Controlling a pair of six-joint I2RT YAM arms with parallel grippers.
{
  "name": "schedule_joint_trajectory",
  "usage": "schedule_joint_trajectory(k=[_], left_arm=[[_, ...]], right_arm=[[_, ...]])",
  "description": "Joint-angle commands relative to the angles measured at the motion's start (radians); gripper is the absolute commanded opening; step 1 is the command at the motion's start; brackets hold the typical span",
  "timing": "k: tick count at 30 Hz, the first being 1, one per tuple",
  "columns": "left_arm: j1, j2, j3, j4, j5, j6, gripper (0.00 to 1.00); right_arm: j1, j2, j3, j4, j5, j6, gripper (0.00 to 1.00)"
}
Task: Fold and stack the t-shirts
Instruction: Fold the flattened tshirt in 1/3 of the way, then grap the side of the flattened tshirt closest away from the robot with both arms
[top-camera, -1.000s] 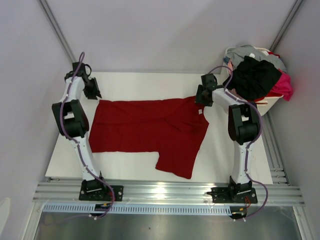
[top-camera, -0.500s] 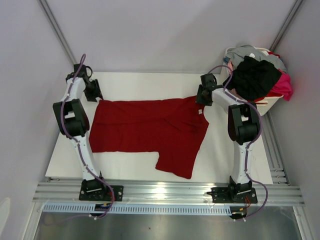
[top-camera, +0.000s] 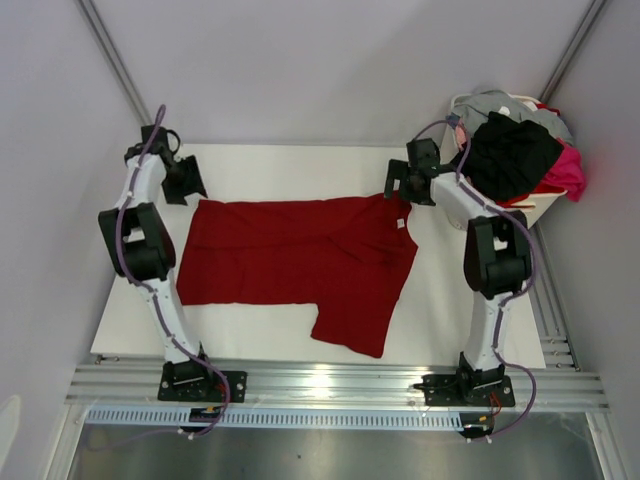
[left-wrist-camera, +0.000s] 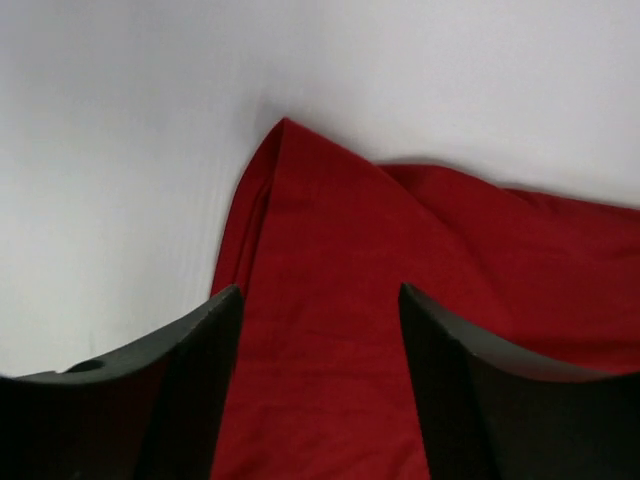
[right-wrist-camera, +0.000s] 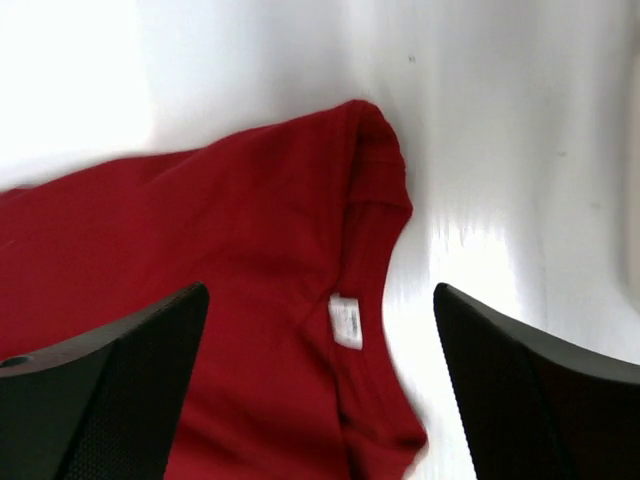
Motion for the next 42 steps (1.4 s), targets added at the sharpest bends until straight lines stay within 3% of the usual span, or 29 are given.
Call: schedule_joint_trajectory(k=[1,4,7,9,15,18,20,25,29,37,42], left_arm=[[0.030,-0.257,-0.034,0.013,-0.013,-0.009,0.70],[0.037,-0.425,-0.240,0.025,-0.042,-0.035,0.84],[0.044,-0.629,-0.492,0.071,-0.069,-0.114,0.90],[0.062,-0.769,-0.672,0.097,-0.051,-0.151,0.90],[0.111,-1.017,-0.978,0.085,-0.077,-0.332,0.91],[0.111,-1.156,-1.141,0.105,-0.095,-0.476,0.91],[0.111,-1.235,-1.245,0.125,-0.217,-0.550,0.91],[0.113,-1.192,-1.312,0.148,-0.252,-0.552,0.88],[0.114,-1.028,-1.303,0.216,-0.278,-0.497,0.84],[0.125,-0.908,-1.251,0.300,-0.287,-0.435,0.59],[0.146,-0.859,-1.215,0.331,-0.287,-0.388,0.59]], right_arm=[[0.004,-0.259,-0.034,-0.029,-0.011,-0.056,1.00],[0.004,-0.414,-0.185,-0.070,-0.020,-0.013,0.99],[0.016,-0.595,-0.369,-0.048,-0.153,0.094,0.99],[0.069,-0.684,-0.560,-0.037,-0.204,0.179,0.99],[0.245,-0.971,-0.934,-0.043,-0.181,0.366,0.99],[0.248,-1.087,-1.025,-0.028,-0.193,0.407,0.99],[0.249,-1.122,-1.066,-0.023,-0.198,0.432,0.99],[0.252,-1.132,-1.105,0.004,-0.170,0.476,0.99],[0.254,-1.103,-1.134,0.061,-0.172,0.521,1.00],[0.261,-1.067,-1.145,0.107,-0.159,0.558,0.99],[0.272,-1.043,-1.143,0.135,-0.161,0.576,0.99]])
